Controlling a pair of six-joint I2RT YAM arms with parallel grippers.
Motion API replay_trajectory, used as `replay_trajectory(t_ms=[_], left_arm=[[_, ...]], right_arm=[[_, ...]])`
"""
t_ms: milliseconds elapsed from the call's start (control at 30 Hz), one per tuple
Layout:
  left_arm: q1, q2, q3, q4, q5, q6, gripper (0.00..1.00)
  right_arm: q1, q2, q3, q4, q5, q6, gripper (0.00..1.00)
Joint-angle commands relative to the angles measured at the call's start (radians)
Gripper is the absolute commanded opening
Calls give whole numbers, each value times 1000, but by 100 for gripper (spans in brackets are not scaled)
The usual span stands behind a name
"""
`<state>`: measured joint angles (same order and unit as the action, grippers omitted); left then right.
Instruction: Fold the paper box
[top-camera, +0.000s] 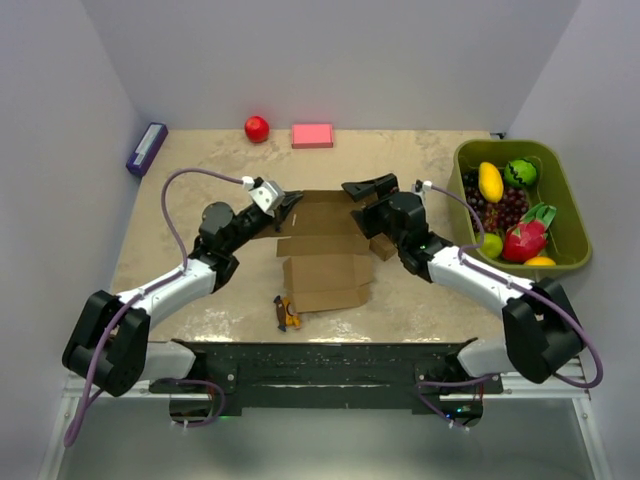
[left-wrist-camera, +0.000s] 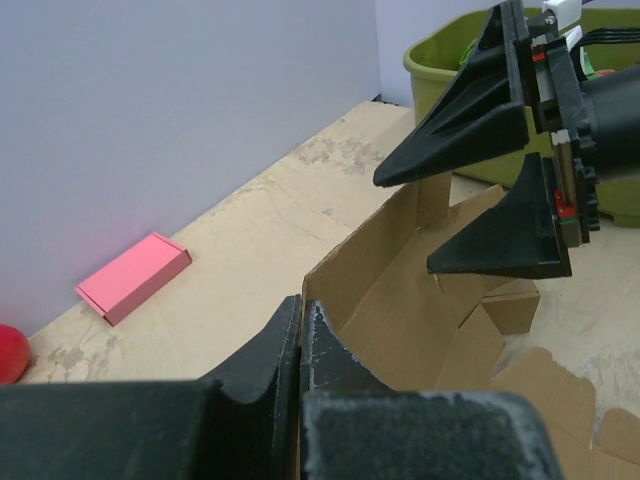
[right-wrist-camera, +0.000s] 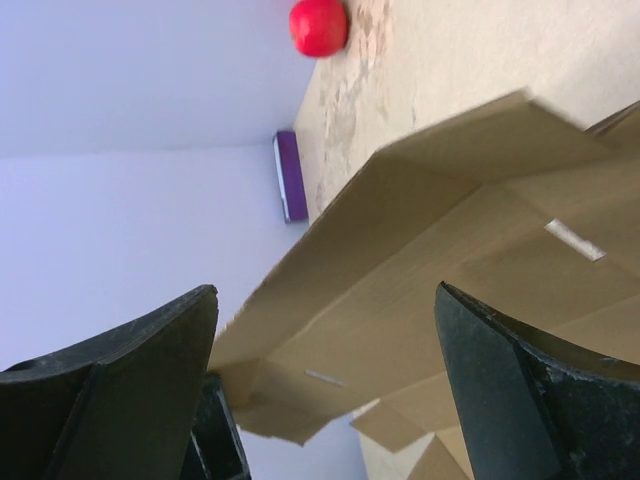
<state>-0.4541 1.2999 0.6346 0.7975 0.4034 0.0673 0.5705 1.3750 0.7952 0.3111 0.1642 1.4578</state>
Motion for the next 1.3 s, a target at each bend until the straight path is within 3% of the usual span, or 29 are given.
replay_trajectory(t_ms=[0,333,567,667,833,933,967,1033,1067,1100,1167,1267], left_arm=[[-14,6,17,8,41,75,0],[-70,9,65,-109,8,163,0],[-90,10,79,-142,-27,201,0],[-95,13,80,-141,-32,206,0],[-100,24,85,-141,-41,197,2],[-103,29,85,-139,-55,175,17],[-101,29,86,-138,-67,167,27],[-103,29,86,-135,-107,137,36],[-103,30,88,-136,-118,125,48],[-103,26,91,-139,-130,109,53],[-104,15,93,-141,-156,54,62],[-118,-30,83,-153,-237,-30,66]], right_arm=[[-34,3,-13,74,6,53,92],[-50,56,25,71,-34,21,86],[-52,98,35,100,-109,-2,71],[-52,110,21,126,-140,6,61],[-50,130,2,178,-149,19,28],[-50,136,6,183,-149,22,16],[-50,136,7,181,-147,26,12],[-50,131,6,184,-143,24,10],[-50,130,6,183,-135,27,10],[-49,127,1,178,-127,29,9],[-47,118,-5,177,-105,38,7],[-38,107,-16,164,-66,47,5]])
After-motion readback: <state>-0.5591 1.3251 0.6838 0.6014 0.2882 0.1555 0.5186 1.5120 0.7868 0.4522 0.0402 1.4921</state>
